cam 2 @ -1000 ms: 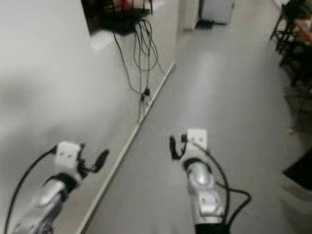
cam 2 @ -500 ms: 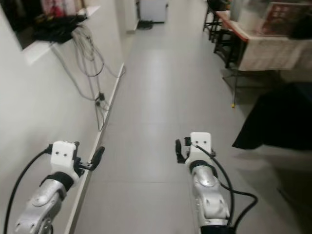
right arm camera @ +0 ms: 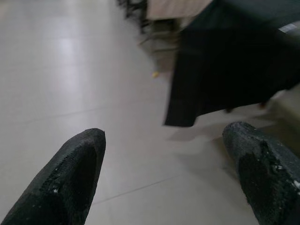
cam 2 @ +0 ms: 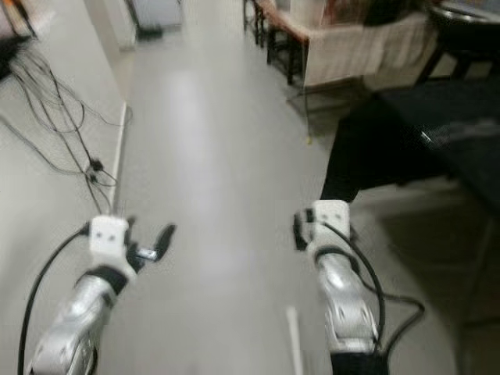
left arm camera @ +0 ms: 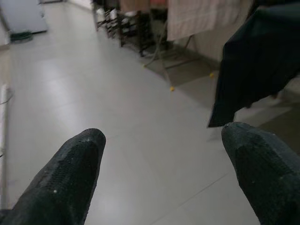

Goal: Building children table

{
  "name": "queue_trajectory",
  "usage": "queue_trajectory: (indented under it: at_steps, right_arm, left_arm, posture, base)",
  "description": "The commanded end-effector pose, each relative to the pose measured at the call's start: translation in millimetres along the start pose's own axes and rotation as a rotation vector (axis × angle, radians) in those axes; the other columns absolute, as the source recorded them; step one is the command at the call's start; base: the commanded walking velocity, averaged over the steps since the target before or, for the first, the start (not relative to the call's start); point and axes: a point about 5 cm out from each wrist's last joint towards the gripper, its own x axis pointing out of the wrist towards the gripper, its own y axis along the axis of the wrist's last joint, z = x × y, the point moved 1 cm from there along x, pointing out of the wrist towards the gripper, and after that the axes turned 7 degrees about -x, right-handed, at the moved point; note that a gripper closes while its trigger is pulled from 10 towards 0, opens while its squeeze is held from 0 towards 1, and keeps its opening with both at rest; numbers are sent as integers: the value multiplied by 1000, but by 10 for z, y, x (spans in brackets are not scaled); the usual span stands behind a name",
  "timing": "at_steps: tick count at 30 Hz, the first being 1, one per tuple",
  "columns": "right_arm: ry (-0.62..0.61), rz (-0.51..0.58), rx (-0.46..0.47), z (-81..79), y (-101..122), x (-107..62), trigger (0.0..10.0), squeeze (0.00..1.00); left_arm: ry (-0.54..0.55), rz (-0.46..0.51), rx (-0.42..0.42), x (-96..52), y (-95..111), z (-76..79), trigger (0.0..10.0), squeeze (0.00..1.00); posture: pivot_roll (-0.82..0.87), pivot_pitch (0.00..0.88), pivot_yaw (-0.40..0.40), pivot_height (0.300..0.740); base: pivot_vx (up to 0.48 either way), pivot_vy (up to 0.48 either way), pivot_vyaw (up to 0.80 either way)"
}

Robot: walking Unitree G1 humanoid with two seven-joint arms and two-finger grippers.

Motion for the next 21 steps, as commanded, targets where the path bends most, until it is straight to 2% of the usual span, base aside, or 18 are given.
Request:
queue_trajectory:
  at_steps: [1, 5, 12, 21]
  right_arm:
    - [40, -17, -1, -112, -34, -9, 10000, 0]
    - [77, -25, -29, -157, -41, 10, 10000, 0]
    - [142, -52, -28, -205, -72, 31, 10000, 0]
    - [83, -101, -98, -61, -115, 95, 10000, 0]
  left_arm:
    - [32, -27, 1, -51, -59, -89, 10000, 0]
    - [33, -27, 0, -51, -63, -91, 10000, 0]
    - [42, -26, 0, -49, -64, -102, 10000, 0]
    - [50, -26, -16, -59, -65, -130, 10000, 0]
  posture:
    - [24, 102, 43, 740]
    - [23, 101, 43, 740]
    - [18, 94, 48, 730]
    - [19, 91, 41, 700]
  base:
    - [0, 0, 0]
    - [0, 0, 0]
    - [0, 0, 0]
    - [0, 0, 0]
